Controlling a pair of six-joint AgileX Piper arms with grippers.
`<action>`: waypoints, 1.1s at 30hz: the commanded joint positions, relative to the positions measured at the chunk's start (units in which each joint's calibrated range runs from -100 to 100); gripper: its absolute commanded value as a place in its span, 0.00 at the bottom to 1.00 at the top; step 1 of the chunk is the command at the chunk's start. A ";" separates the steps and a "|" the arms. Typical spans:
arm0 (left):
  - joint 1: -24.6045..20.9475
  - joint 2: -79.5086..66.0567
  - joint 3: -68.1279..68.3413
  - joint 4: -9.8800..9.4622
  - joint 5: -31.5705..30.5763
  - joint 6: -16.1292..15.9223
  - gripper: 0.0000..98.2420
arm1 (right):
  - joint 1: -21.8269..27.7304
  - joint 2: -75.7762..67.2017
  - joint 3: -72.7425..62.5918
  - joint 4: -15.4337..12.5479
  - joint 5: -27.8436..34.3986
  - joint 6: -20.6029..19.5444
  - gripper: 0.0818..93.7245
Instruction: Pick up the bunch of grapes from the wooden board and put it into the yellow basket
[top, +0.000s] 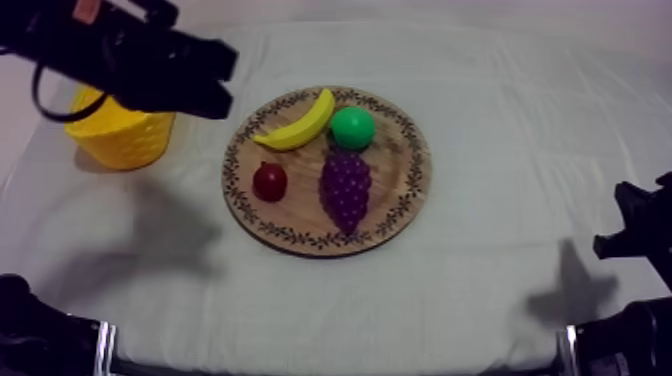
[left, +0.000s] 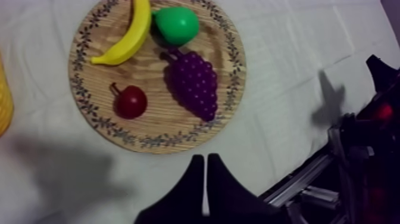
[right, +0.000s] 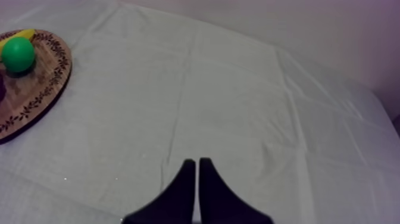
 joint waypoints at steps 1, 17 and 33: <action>1.58 5.13 -4.66 -0.26 0.32 1.26 0.00 | -0.02 0.00 -0.04 0.03 0.00 -0.01 0.00; 7.95 25.47 -22.05 -3.62 8.10 8.16 0.00 | -0.02 0.00 -0.04 0.03 0.00 -0.01 0.00; 8.07 34.86 -28.62 -2.41 8.90 8.23 0.40 | -0.02 0.00 -0.04 0.03 0.00 -0.01 0.00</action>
